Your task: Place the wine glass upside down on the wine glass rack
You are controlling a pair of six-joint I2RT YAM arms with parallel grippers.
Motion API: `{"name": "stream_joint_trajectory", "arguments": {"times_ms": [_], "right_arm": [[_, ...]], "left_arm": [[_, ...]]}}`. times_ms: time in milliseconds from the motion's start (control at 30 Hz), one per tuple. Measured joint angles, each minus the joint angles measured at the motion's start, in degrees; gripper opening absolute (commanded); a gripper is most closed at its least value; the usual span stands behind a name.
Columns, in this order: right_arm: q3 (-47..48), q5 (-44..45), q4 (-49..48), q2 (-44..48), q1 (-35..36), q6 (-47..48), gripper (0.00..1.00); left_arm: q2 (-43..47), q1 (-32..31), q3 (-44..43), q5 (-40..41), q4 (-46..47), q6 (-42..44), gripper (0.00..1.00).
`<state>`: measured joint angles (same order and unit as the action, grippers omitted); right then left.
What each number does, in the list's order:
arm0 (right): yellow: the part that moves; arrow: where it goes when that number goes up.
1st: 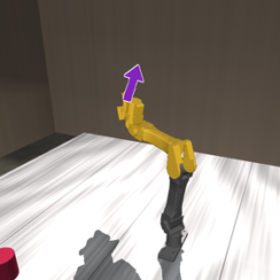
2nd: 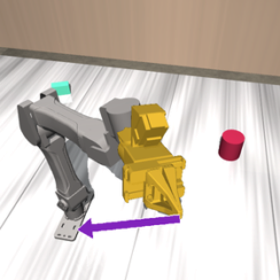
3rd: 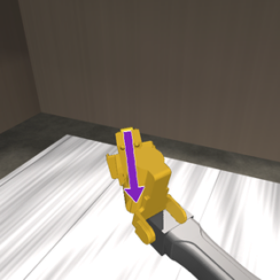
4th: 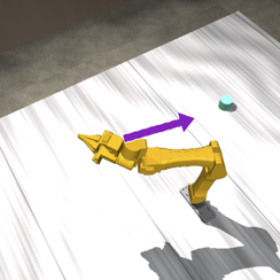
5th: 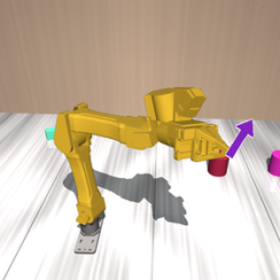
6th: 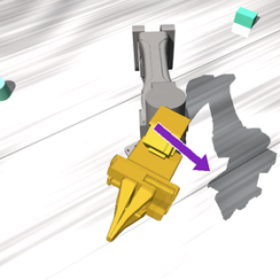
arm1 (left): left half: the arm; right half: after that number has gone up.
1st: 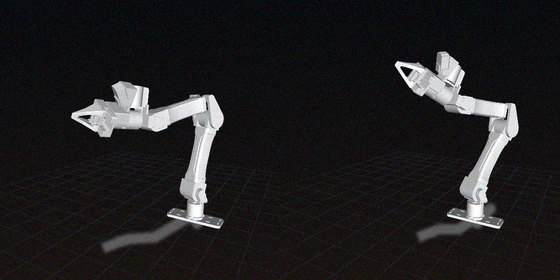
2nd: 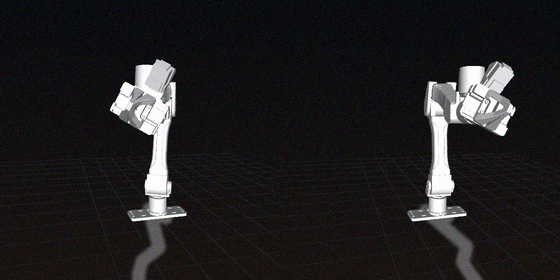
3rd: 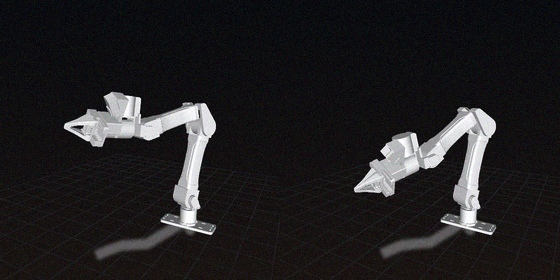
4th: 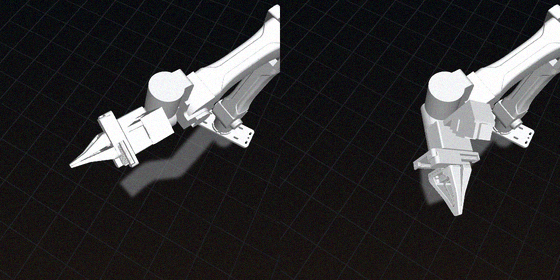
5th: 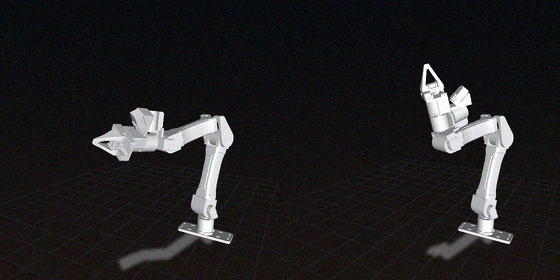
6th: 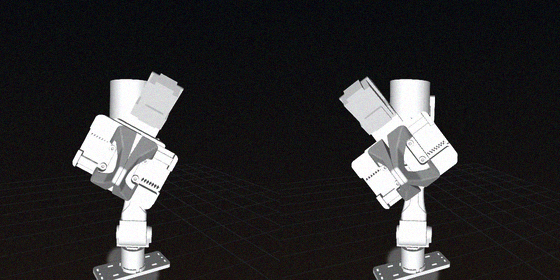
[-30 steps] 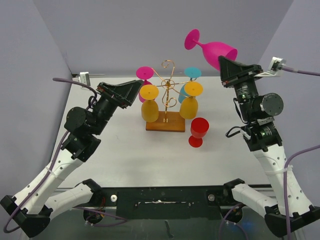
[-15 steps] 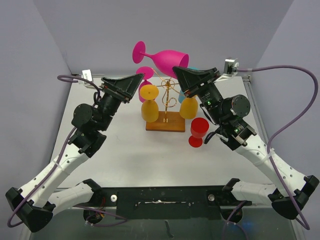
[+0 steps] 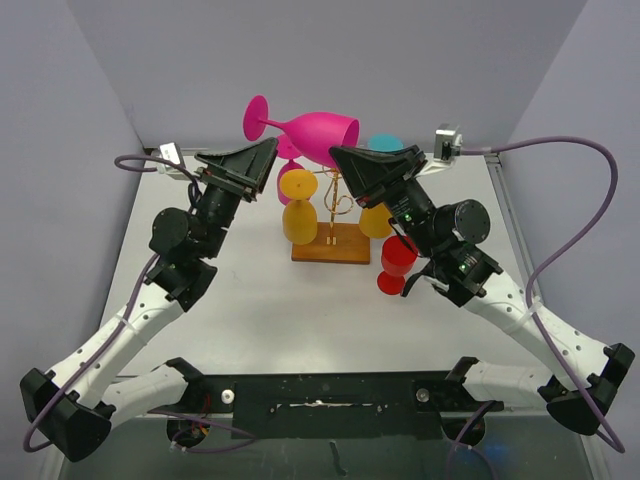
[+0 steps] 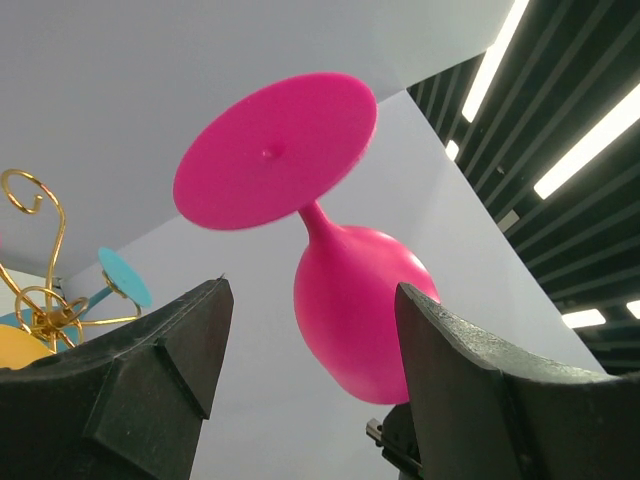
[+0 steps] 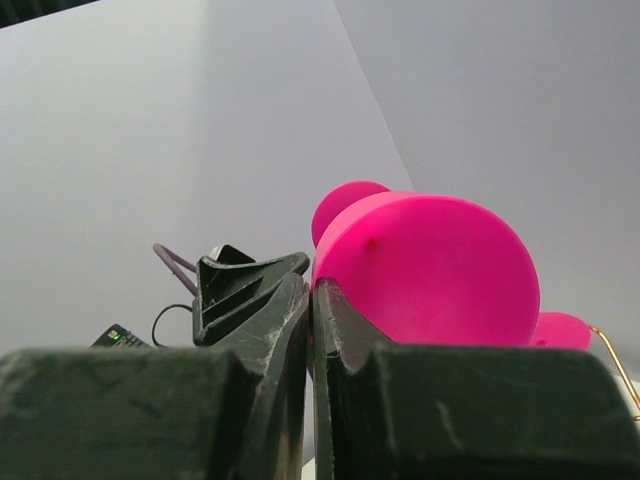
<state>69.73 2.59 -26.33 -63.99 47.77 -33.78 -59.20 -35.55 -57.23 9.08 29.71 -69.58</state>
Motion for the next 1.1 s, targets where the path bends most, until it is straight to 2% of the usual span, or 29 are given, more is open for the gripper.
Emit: {"name": "stream_joint_trajectory", "arguments": {"times_ms": [233, 567, 833, 1100], "right_arm": [[-1.42, -1.42, -0.02, 0.00, 0.68, -1.27, 0.00], [-3.06, -3.72, -0.92, 0.02, 1.09, -2.58, 0.00], [-5.55, -5.90, -1.44, 0.02, 1.09, -3.26, 0.00], [-6.88, -8.52, -1.88, 1.07, 1.07, -3.54, 0.00]], "left_arm": [[-1.60, 1.75, 1.62, 0.81, 2.51, -3.41, 0.63], [-1.75, 2.27, 2.58, 1.20, 6.40, -5.18, 0.41], [-1.86, 2.34, 2.67, 1.53, 7.61, -5.18, 0.32], [-2.54, 2.36, 2.67, 1.62, 9.18, -5.20, 0.14]]}}
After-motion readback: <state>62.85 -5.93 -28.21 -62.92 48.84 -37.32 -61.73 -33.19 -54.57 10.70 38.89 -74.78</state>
